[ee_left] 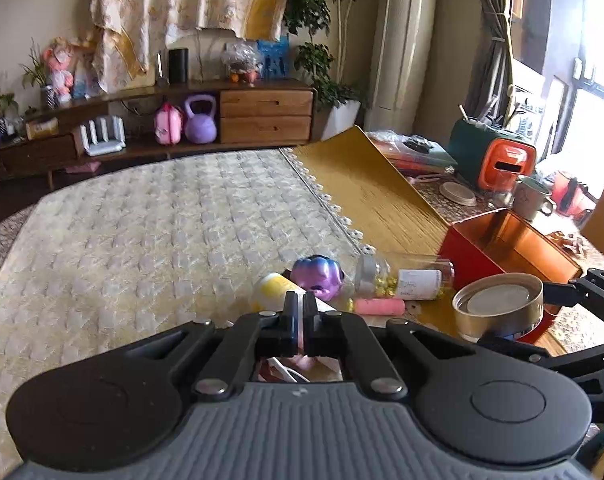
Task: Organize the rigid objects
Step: 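Grasp the pink comb with left tool while right tool grasps the silver tin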
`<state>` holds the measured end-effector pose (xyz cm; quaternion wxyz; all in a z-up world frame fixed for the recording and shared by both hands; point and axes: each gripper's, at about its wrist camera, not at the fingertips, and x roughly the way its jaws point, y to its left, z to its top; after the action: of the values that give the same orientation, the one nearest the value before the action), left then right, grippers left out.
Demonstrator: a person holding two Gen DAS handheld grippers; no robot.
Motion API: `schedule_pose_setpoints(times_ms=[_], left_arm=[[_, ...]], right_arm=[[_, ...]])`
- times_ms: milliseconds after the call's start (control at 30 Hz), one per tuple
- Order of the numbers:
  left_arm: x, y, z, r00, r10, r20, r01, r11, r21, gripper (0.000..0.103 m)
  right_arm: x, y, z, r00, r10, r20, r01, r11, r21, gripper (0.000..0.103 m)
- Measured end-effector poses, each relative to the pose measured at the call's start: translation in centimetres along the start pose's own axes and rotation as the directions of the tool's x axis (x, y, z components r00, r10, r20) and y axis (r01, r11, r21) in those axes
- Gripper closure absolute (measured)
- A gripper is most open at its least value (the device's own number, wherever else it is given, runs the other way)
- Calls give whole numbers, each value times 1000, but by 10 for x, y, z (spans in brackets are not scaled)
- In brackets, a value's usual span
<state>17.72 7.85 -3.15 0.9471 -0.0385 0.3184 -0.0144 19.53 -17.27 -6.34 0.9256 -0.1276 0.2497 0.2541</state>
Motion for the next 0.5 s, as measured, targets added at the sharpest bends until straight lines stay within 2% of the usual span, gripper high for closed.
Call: schedule_pose_setpoints(times_ms=[133,233,267,333,367,400,500], left_arm=[[4,8,-3,999,-13,-50,14,1000,4,101],[10,5,-7,996,-27,-90,32,998,60,95],[13,4,-8,994,-38,-99,46,995,83,88],[18,4,-9,991,-60,-119,76,988,131,65],[20,5,-9,990,-65,-127,84,985,148,35],[22,6,-9,989,-71,-130,92,983,159,15],[29,8,-7,985,-105,-140,138,959,249,15]], right_arm=[[-9,-7,-3,1000,4,1,-4,1000,19,29],[-12,-9,-6,1000,7,-3,-7,999,35,29],[-12,-10,-7,1000,9,-6,-9,999,43,29],[-12,-13,-8,1000,11,-12,-10,999,53,29],[-11,-14,-9,1000,11,-14,-10,998,56,29],[-11,-14,-10,1000,11,-18,-10,998,59,29],[-9,-17,-10,999,19,-27,-17,997,69,29]])
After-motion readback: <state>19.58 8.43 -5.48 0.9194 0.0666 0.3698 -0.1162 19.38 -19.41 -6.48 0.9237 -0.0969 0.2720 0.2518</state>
